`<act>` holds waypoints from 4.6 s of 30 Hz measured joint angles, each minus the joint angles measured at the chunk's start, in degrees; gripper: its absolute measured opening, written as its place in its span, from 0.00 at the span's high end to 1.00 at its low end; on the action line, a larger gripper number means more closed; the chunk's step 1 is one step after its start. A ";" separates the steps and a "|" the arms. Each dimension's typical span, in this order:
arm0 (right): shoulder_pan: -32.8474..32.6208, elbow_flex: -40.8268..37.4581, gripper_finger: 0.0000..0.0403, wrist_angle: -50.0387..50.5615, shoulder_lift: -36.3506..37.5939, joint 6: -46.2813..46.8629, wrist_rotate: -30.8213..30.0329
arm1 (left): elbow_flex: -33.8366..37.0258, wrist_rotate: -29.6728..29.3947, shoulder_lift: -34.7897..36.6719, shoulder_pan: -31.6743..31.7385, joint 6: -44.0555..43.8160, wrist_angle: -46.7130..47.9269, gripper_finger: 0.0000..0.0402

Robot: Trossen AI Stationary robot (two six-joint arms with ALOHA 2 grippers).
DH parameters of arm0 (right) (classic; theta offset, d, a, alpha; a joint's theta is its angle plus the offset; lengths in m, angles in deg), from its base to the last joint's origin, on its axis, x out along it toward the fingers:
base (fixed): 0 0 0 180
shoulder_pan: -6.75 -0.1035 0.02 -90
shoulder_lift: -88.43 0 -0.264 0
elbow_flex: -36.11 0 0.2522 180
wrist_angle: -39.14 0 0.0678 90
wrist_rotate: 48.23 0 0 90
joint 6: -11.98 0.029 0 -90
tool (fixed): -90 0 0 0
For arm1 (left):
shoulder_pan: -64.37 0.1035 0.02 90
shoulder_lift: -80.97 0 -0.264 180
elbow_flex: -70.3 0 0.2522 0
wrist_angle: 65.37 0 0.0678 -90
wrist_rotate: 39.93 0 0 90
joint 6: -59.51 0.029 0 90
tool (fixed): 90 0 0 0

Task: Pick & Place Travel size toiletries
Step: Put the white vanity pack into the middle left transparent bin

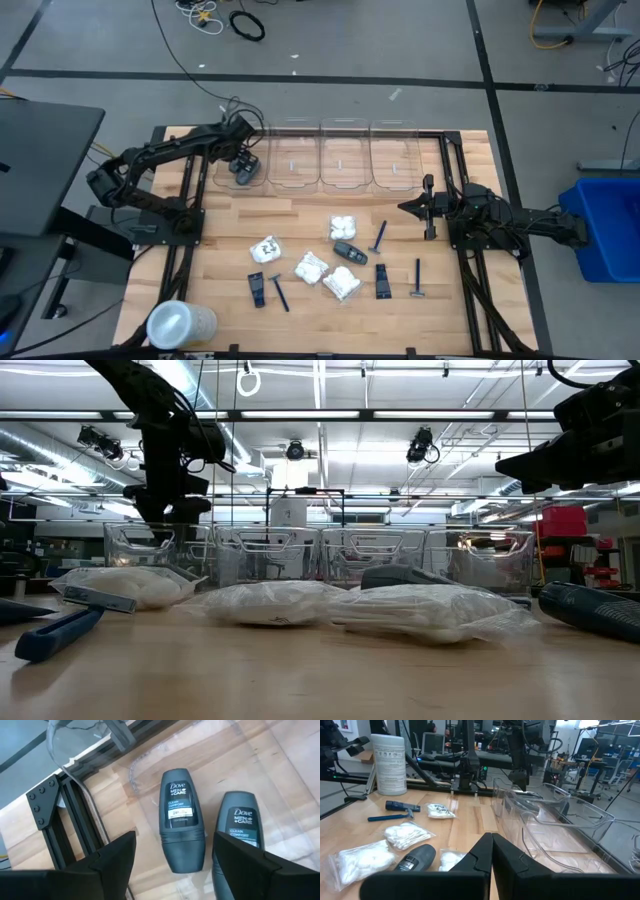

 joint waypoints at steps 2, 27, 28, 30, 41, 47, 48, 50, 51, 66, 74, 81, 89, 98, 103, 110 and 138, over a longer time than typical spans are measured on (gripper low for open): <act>0.00 0.00 0.97 0.00 0.00 0.00 -0.02 | 0.01 -0.02 1.32 -0.70 -0.35 0.14 0.32; 0.00 0.00 0.97 0.00 0.00 0.00 -0.01 | 0.00 1.29 15.11 -15.30 -3.47 0.51 0.32; 0.00 0.00 0.97 0.00 0.00 0.00 0.00 | 0.00 1.29 15.08 -16.04 -3.77 0.51 0.32; 0.00 -0.01 0.97 0.00 0.00 0.01 -0.01 | 0.00 1.28 15.07 -17.52 -4.63 0.50 0.32; 0.00 0.00 0.97 0.00 0.00 0.00 0.00 | 0.00 1.27 15.02 -25.96 -6.74 0.47 0.32; 0.00 -0.01 0.97 0.00 0.00 0.01 -0.01 | 0.00 1.25 15.02 -30.21 -8.49 0.47 0.32; 0.00 0.00 0.97 0.00 0.00 0.00 0.00 | 0.00 1.25 15.02 -30.92 -8.63 0.47 0.32; 0.00 0.00 0.97 0.00 0.00 0.00 -0.02 | 0.00 1.25 15.02 -32.22 -8.91 0.47 0.32; 0.02 0.00 0.97 0.00 0.00 0.00 -0.02 | 0.00 1.23 15.02 -32.86 -9.10 0.46 0.32; 0.00 -0.01 0.97 0.00 0.00 0.01 0.00 | 0.00 1.25 15.02 -42.40 -14.57 0.47 0.32; 0.00 0.00 0.97 -0.01 0.00 0.00 -0.02 | 0.00 1.27 14.54 -45.89 -16.59 0.25 0.32; 0.00 0.00 0.97 0.00 0.00 0.00 0.00 | 0.00 1.30 14.54 -46.82 -16.68 -0.36 0.26; 0.00 0.00 0.97 0.00 0.00 0.00 0.00 | 0.00 2.93 13.60 -46.82 -16.72 -0.40 0.21; 0.00 -0.02 0.97 0.00 0.00 0.01 0.00 | 0.00 3.04 13.60 -49.64 -19.07 -0.37 0.21; 0.01 -0.01 0.97 0.00 0.00 0.01 0.00 | 0.00 2.78 13.60 -50.33 -19.34 -0.39 0.21; 0.00 0.00 0.97 0.00 0.00 0.00 0.00 | -2.19 3.43 11.45 -50.44 -19.90 0.67 0.21; 0.00 0.00 0.97 -0.02 -0.02 0.00 -0.02 | -12.52 4.69 -4.87 -50.80 -18.38 3.61 0.21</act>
